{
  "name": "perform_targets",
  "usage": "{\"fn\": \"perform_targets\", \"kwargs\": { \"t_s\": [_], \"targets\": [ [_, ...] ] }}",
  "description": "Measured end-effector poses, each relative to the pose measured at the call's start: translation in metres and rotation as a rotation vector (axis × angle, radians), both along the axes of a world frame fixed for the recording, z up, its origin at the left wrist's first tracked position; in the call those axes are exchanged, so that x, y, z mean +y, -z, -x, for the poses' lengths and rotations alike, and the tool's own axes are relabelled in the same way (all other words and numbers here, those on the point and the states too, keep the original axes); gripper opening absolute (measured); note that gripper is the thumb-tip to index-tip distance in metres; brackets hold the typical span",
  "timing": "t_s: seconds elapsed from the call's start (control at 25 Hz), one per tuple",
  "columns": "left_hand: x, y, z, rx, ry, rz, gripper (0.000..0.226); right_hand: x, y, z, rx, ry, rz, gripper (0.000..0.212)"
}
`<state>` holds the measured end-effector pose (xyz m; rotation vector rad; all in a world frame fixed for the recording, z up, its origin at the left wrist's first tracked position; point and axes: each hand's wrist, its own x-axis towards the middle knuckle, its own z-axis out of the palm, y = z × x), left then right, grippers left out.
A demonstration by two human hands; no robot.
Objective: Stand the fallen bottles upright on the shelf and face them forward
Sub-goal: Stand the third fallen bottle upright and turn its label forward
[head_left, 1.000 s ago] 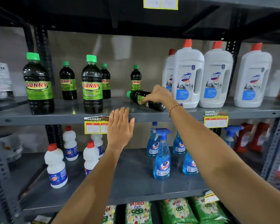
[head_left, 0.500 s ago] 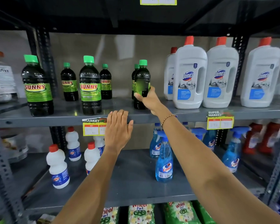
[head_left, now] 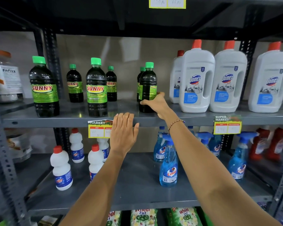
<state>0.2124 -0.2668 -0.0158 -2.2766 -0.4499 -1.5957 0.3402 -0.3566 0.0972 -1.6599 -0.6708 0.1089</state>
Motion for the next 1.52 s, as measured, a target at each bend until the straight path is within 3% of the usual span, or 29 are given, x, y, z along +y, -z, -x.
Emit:
{"fn": "perform_targets", "kwargs": {
  "t_s": [0.12, 0.28, 0.4, 0.56, 0.68, 0.84, 1.16, 1.32, 1.52],
  "targets": [
    [-0.001, 0.0, 0.0, 0.003, -0.001, 0.002, 0.041, -0.001, 0.0, 0.007, -0.05, 0.03, 0.016, 0.105],
    [-0.002, -0.001, 0.002, 0.016, 0.001, 0.011, 0.041, -0.006, -0.001, 0.008, -0.02, 0.042, -0.031, 0.08],
    [-0.002, -0.001, 0.002, 0.024, 0.005, 0.023, 0.043, -0.005, 0.0, 0.009, -0.095, 0.093, 0.009, 0.083],
    [-0.001, -0.001, 0.004, 0.04, 0.008, 0.018, 0.047, -0.004, -0.001, 0.014, -0.091, 0.099, 0.067, 0.07],
    [0.0, -0.001, 0.004, 0.047, 0.005, 0.015, 0.05, -0.004, 0.0, 0.017, -0.189, 0.148, 0.126, 0.091],
    [0.0, 0.0, 0.003, 0.033, 0.007, -0.003, 0.048, -0.004, 0.0, 0.014, -0.115, 0.079, 0.137, 0.075],
    [0.0, 0.002, 0.001, 0.002, 0.025, -0.011, 0.043, 0.002, 0.009, 0.002, -0.203, 0.108, 0.146, 0.115],
    [0.0, 0.003, 0.001, 0.005, 0.024, -0.011, 0.043, -0.012, -0.001, 0.033, -0.211, 0.155, 0.217, 0.107],
    [-0.018, -0.007, 0.002, -0.033, 0.014, 0.108, 0.038, -0.009, -0.003, 0.027, -0.216, 0.131, 0.279, 0.114]
  ]
}}
